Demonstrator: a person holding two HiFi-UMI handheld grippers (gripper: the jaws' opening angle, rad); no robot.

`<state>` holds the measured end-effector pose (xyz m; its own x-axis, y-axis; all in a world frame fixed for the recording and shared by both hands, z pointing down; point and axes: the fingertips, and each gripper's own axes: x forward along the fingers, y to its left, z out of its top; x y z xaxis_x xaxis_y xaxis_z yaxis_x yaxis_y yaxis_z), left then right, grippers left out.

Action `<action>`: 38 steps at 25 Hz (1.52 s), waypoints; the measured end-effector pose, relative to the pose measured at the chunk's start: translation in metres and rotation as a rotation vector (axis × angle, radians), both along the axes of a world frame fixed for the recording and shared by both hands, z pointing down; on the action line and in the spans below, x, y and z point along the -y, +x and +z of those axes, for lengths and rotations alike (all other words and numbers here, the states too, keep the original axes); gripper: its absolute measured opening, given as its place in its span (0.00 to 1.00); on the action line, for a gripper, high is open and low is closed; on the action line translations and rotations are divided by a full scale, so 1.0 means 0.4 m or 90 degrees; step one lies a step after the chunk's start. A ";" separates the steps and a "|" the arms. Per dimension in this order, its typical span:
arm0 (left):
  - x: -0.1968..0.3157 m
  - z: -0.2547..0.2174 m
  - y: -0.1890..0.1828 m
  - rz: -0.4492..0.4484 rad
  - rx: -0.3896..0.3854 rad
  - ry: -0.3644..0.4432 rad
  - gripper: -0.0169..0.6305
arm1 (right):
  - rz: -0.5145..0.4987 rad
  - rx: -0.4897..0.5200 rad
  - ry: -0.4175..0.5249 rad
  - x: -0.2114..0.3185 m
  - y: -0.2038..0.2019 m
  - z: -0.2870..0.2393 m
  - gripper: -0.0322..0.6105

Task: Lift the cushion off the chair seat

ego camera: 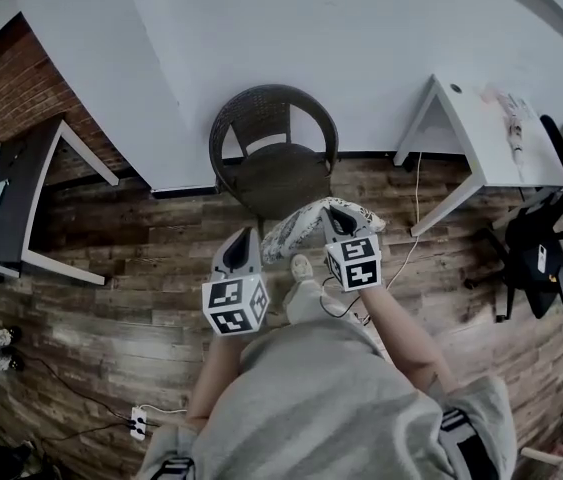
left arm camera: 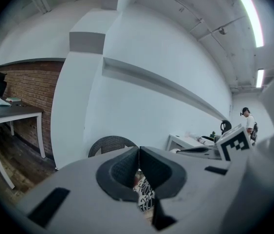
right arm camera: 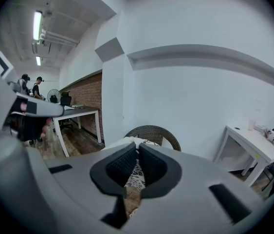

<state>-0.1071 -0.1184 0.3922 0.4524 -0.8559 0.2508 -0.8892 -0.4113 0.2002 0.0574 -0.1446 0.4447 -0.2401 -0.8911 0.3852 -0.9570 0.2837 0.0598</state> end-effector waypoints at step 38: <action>-0.002 0.016 0.002 0.012 0.012 -0.008 0.04 | -0.004 0.039 0.058 -0.030 -0.034 -0.088 0.07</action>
